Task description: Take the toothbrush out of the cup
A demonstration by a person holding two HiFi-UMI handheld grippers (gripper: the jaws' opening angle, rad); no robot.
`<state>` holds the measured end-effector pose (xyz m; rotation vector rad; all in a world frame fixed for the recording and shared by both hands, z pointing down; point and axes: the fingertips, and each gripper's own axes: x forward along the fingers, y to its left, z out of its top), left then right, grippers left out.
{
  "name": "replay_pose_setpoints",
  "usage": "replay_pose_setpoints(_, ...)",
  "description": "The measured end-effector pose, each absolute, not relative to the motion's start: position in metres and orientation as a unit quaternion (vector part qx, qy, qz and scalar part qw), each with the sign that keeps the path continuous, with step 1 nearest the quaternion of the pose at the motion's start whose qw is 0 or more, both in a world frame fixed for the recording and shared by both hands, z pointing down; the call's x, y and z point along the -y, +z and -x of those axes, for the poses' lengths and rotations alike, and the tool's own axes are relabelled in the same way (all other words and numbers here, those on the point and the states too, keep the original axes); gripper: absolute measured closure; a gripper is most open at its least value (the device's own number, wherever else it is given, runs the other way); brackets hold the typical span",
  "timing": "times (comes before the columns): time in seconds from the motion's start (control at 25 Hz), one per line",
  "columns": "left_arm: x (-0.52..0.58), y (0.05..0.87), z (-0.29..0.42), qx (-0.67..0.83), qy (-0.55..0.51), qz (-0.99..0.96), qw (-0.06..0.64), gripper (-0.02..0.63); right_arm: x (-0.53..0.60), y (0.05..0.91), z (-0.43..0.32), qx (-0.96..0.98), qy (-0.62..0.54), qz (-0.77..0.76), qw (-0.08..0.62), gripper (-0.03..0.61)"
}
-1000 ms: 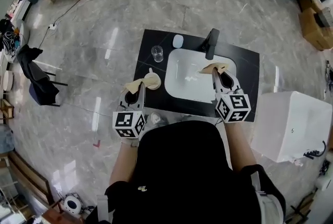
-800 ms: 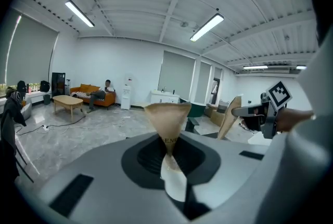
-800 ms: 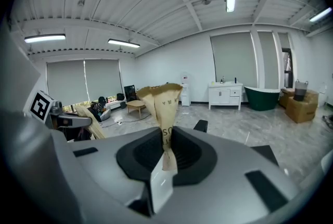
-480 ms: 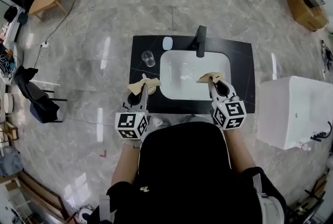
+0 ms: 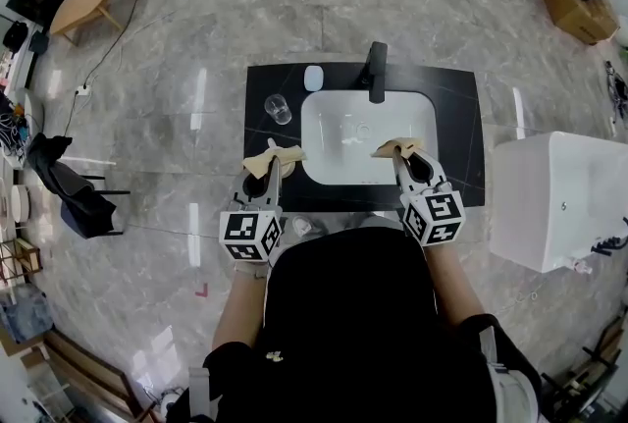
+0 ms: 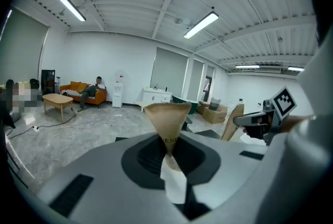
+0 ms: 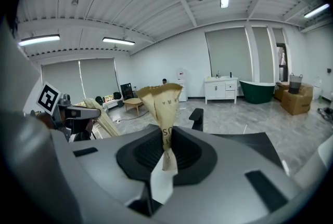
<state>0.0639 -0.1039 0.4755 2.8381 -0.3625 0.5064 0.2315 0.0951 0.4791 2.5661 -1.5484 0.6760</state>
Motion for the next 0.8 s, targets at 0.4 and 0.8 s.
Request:
replay_pose_setpoints(0.4,0.1071,0.4742,-0.0692,0.120,0.172,-0.971,0.118,0.571,-0.0928,0.4763,-0.2343,0.504,0.218,-0.835,0.032,0.526)
replay_pose_setpoints(0.8,0.1082,0.4747,-0.0734,0.118,0.170,-0.971,0.121,0.571,-0.0906,0.4740,-0.2362,0.510,0.215,-0.832,0.037,0.526)
